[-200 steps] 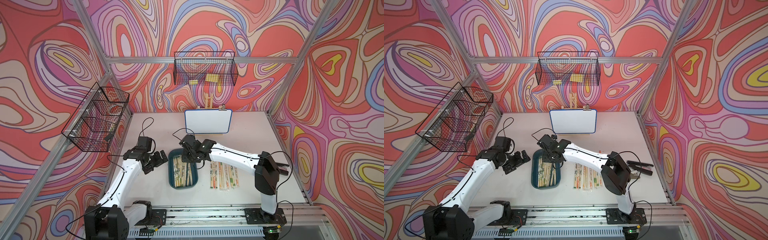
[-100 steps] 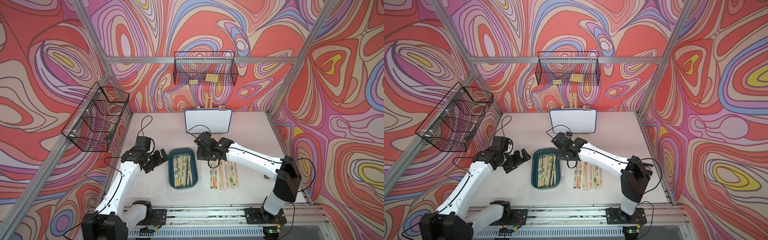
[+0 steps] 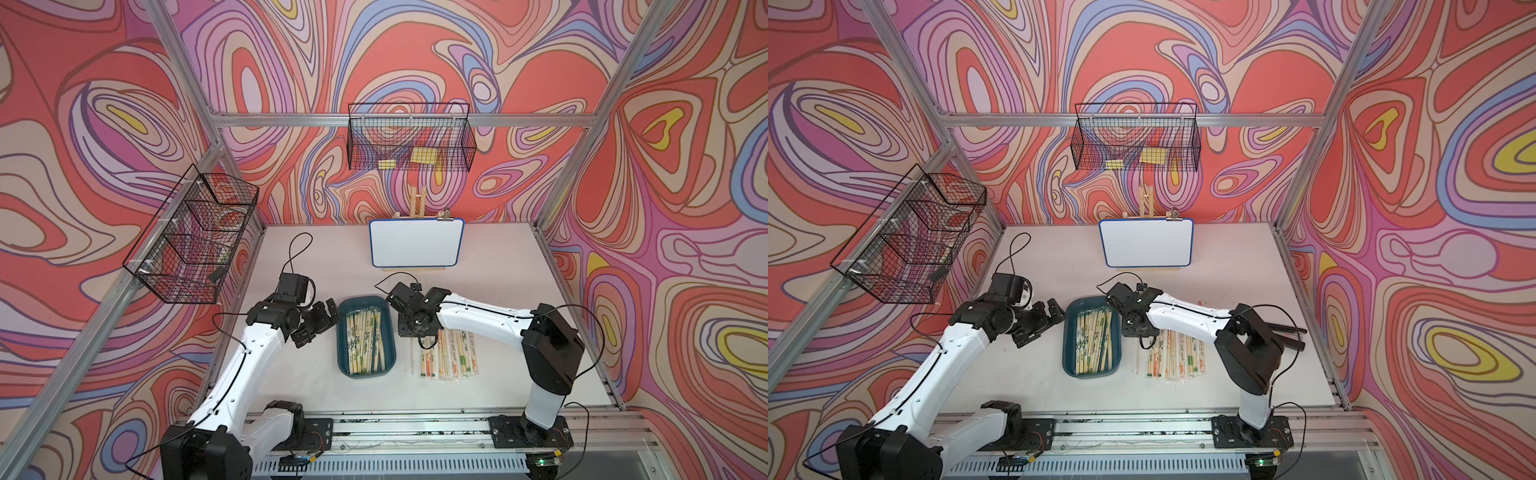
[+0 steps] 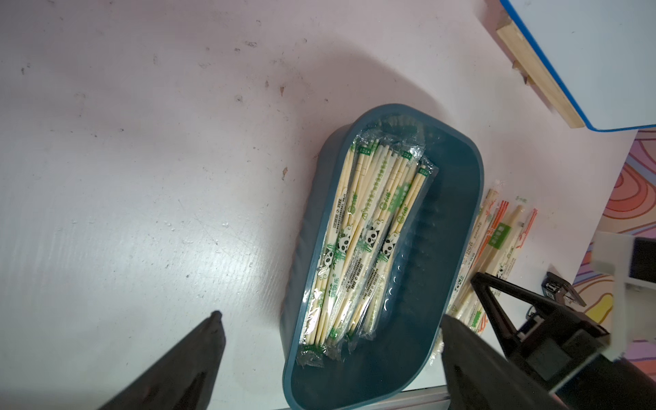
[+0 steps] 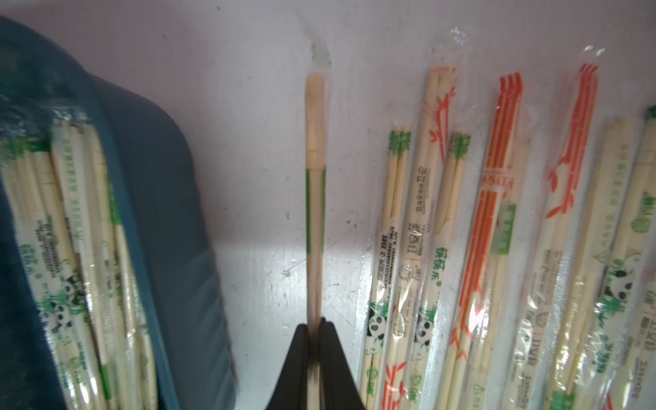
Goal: Take the paired disposable chopsticks out of the storage box
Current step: Place the paired disposable chopsticks at the center of the board.
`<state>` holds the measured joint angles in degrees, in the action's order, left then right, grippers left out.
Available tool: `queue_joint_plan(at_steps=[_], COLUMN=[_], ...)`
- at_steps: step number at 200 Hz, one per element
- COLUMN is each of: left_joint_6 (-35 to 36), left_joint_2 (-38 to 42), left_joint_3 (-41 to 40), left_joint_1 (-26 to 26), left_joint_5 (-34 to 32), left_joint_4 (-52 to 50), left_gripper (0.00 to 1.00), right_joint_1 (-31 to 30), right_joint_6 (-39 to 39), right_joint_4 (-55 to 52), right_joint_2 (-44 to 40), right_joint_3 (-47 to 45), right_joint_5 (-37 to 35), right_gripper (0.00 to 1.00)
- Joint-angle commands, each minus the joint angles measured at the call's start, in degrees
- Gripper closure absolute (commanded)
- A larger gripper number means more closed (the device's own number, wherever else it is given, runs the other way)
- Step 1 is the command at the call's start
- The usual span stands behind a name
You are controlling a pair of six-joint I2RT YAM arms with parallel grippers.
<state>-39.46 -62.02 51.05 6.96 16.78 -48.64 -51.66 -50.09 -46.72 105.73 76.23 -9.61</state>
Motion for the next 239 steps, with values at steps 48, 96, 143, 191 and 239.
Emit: queue_joint_plan(at_steps=[48, 96, 143, 191, 239], left_joint_6=[-0.97, -1.14, -1.32, -1.41, -1.49], left_joint_2=[-0.46, -0.55, -0.59, -0.45, 0.03], left_joint_3=[-0.01, -0.49, -0.62, -0.69, -1.59], left_joint_1=[0.97, 1.34, 1.55, 1.74, 1.74], left_joint_5=[0.1, -0.28, -0.51, -0.69, -0.95], left_joint_4=[0.6, 0.9, 1.05, 1.18, 1.36], left_gripper=[0.0, 0.0, 0.0, 0.0, 0.0], right_joint_1=[1.33, 2.0, 2.43, 2.49, 2.51], right_joint_6=[0.95, 0.95, 0.62, 0.42, 0.21], right_joint_4=[0.14, 0.88, 0.75, 0.26, -1.09], right_joint_2=[2.79, 4.06, 4.64, 2.37, -0.96], right_joint_3=[-1.6, -2.28, -2.54, -2.58, -1.61], right_joint_5=[-1.04, -1.02, -1.41, -1.53, -1.92], right_gripper=[1.0, 1.0, 0.91, 0.79, 0.76])
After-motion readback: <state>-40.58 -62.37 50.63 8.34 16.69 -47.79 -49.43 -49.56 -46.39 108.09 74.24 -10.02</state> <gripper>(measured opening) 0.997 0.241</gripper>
